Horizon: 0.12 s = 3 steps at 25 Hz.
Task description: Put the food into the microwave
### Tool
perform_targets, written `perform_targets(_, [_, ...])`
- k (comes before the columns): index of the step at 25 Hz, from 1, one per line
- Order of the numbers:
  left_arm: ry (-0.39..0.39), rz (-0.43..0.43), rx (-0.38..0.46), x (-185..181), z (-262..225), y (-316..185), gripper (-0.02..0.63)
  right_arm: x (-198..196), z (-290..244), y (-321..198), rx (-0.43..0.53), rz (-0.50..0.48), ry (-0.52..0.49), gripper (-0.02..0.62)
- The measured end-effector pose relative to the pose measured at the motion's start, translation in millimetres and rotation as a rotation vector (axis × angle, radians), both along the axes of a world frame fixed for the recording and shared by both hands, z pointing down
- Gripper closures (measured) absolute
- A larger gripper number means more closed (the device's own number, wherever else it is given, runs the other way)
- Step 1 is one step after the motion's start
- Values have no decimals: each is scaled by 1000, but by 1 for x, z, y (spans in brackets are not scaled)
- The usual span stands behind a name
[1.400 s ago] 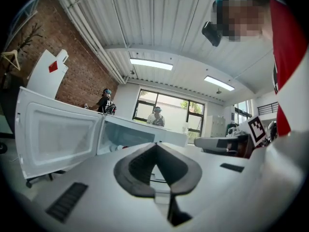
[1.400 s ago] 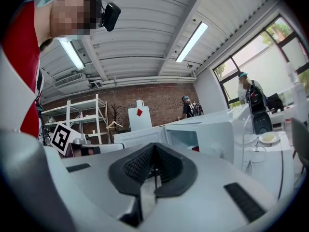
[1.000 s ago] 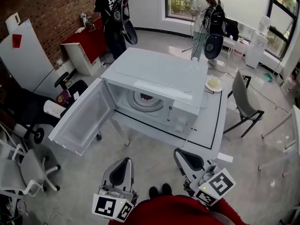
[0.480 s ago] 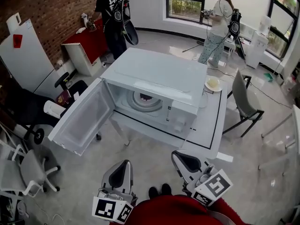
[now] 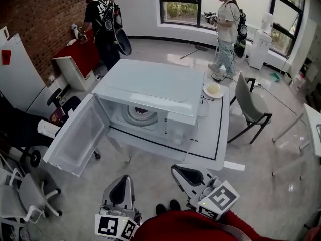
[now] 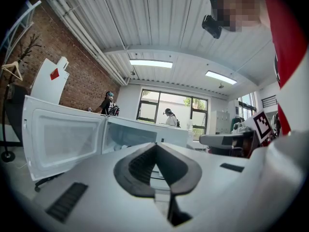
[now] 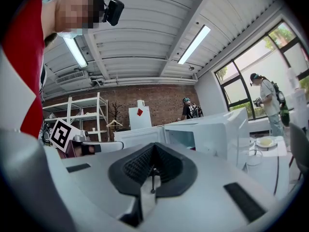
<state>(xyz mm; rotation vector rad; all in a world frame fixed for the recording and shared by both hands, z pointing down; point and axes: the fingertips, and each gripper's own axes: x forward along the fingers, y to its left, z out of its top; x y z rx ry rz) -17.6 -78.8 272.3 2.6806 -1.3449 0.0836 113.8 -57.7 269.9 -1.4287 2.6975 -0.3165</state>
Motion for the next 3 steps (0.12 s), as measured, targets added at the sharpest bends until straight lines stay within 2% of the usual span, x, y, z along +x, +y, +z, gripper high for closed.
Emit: perform_targets(3, [-5,21,-10,7,2,-1,597,2,1,1,-7,4,-3,583])
